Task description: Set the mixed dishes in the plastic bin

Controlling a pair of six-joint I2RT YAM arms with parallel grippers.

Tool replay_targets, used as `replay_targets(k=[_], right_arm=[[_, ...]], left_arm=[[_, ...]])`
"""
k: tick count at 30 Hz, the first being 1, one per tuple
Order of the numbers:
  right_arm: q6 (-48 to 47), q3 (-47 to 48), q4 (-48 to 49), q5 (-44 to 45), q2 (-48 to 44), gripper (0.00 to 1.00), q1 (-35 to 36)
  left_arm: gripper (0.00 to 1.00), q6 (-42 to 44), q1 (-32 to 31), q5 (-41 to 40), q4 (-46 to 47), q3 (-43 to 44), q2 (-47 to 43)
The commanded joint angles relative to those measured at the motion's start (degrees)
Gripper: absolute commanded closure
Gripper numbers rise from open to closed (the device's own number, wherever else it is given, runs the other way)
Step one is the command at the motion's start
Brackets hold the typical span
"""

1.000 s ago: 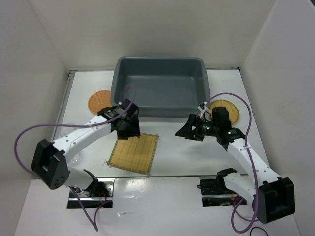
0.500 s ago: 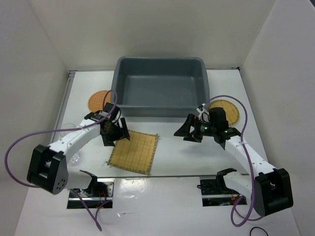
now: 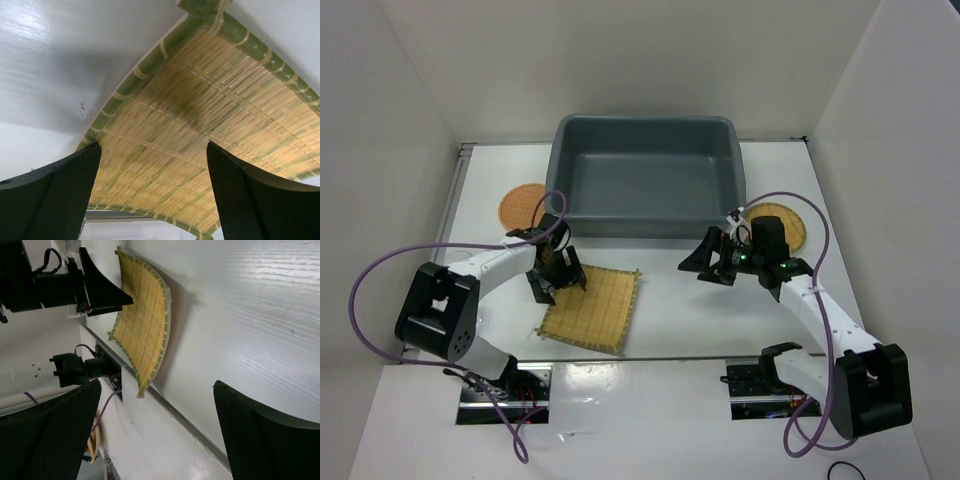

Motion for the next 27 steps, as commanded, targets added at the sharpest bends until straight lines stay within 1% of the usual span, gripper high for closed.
replay_targets(k=[1,4,8,10,13,14,17,20,23,25,27], right_arm=[[-1.3,2.3,0.0,0.5,0.0,0.03,-1.5],[-1.3,2.3,-0.6,1.0,0.0,0.03,-2.1],[-1.3,1.8,-0.6,2.1,0.0,0.03,-2.1],[-1.3,1.8,-0.6,2.8,0.0,0.03,-2.1],[-1.3,1.3,-1.2,3.3,0.0,0.03,-2.1],[-1.3,1.3,-1.2,3.3,0.0,0.03,-2.1],[-1.3,1.3,-1.2,3.9,0.0,0.03,-2.1],[-1.3,0.7,-1.7,5.5,-0.6,0.03,-2.6],[-1.3,0.7,-2.8,7.9,-2.1,0.03,-2.6],[-0.7,0.7,-3.4,9.6,-2.8,0.03,-3.1],[-0.7,1.2,-4.2,12.3,-2.8,0.03,-3.1]], left_arm=[[0.07,-2.5,0.2,2.7,8.1,-4.6,3.8],[0.07,-4.6,-2.3,5.9,11.6,-5.1,5.6],[0.08,-11.0,-7.3,9.0,15.5,-5.1,8.3],[0.08,-13.3,-11.0,9.7,17.7,-4.4,10.0],[0.08,-16.6,-16.1,10.4,18.3,-0.7,12.4],[0.08,-17.2,-17.2,10.4,18.3,2.0,12.9],[0.08,-17.2,-20.9,9.1,15.6,6.8,14.0],[0.07,-17.7,-21.6,8.5,13.7,8.1,12.2],[0.06,-17.7,-22.1,6.6,10.7,9.6,8.3],[0.01,-17.7,-22.1,6.1,9.1,10.3,4.9],[0.0,-18.3,-22.1,5.3,7.8,10.3,1.7]])
